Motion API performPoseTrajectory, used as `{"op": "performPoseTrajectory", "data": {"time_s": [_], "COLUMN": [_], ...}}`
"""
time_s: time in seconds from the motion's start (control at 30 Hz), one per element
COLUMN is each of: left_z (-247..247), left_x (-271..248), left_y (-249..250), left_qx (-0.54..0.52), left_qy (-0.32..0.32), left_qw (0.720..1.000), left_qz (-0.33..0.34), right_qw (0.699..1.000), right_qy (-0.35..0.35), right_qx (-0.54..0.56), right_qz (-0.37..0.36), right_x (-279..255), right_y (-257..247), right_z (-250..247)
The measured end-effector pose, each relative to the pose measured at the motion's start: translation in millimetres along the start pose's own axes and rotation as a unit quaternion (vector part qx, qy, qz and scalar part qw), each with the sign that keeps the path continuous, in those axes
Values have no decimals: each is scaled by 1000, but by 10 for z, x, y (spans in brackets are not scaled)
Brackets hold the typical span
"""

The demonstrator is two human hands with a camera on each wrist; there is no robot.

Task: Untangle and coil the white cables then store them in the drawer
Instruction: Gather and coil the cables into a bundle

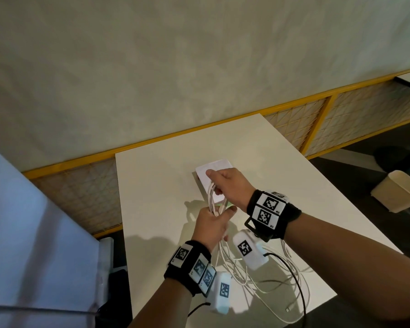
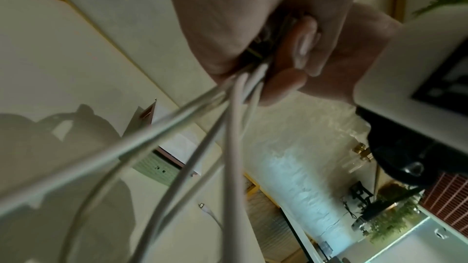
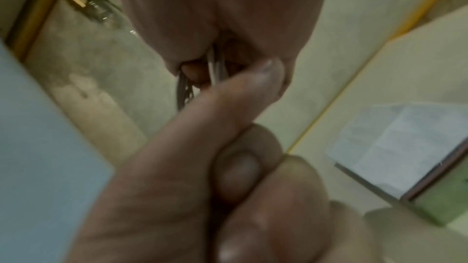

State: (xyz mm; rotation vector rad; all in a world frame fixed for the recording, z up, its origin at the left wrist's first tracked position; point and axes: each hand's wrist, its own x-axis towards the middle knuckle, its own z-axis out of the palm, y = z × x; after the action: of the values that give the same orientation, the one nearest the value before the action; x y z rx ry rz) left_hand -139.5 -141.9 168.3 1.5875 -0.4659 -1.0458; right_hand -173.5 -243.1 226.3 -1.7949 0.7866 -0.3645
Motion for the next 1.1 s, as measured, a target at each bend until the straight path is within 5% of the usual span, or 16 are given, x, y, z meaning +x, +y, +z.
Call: {"op": "performPoseTrajectory", "data": {"time_s": [0.37, 0.63, 0.77, 0.9, 1.1], "left_z": [-6, -56, -120, -125, -208], "left_x": [-37, 31, 98, 132, 200], "left_y": [0, 9, 96, 129, 30], "left_qx": [-5, -102, -177, -199, -184], "left_qy": [-62, -36, -28, -31, -40], "left_qw": [998, 994, 984, 979, 981], "left_qz": [-21, -7, 19, 21, 41], "right_qw": [982, 994, 971, 940, 947], "right_qy": [-96, -85, -204, -339, -313], "right_qx": [148, 68, 123, -2, -8], "right_qz": [67, 28, 29, 30, 76], "right_x": [29, 27, -122, -322, -440], "right_y": [8, 130, 571, 768, 864], "right_z": [10, -25, -11, 120, 248]}}
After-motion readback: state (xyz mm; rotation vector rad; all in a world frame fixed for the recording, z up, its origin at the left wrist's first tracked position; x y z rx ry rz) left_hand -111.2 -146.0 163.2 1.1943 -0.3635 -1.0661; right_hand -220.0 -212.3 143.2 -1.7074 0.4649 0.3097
